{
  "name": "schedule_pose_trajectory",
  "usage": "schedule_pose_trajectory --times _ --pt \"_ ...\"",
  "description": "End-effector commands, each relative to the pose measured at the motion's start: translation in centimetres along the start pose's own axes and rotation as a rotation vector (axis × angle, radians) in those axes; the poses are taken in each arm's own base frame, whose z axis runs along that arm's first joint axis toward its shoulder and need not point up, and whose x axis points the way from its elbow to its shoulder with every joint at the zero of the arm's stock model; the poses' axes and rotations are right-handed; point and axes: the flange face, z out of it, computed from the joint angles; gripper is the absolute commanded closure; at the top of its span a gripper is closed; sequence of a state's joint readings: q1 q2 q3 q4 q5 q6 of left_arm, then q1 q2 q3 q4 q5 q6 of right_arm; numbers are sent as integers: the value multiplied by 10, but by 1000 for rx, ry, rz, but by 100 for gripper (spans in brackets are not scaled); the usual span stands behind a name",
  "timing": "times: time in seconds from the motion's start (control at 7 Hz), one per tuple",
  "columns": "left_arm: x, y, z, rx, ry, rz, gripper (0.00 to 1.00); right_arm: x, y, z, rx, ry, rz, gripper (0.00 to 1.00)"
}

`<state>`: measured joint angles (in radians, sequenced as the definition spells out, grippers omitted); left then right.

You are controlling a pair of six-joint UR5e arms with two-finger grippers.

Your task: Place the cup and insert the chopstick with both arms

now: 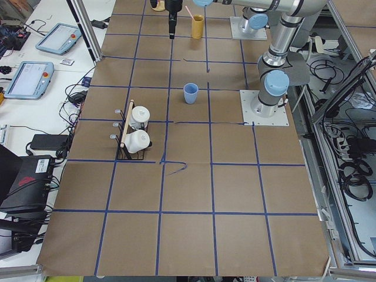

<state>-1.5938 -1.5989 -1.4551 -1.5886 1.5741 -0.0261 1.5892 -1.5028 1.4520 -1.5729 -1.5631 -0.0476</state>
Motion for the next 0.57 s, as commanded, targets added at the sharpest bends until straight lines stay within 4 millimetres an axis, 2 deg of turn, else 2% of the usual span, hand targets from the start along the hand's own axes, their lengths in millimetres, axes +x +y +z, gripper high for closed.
schedule_pose_trajectory --times 0.0,0.43 --pt "0 1 -1 1 -1 0 0 0 0 0 -1 0 0 0" --pt "0 3 -4 7 -3 1 0 0 0 0 -1 0 -1 0"
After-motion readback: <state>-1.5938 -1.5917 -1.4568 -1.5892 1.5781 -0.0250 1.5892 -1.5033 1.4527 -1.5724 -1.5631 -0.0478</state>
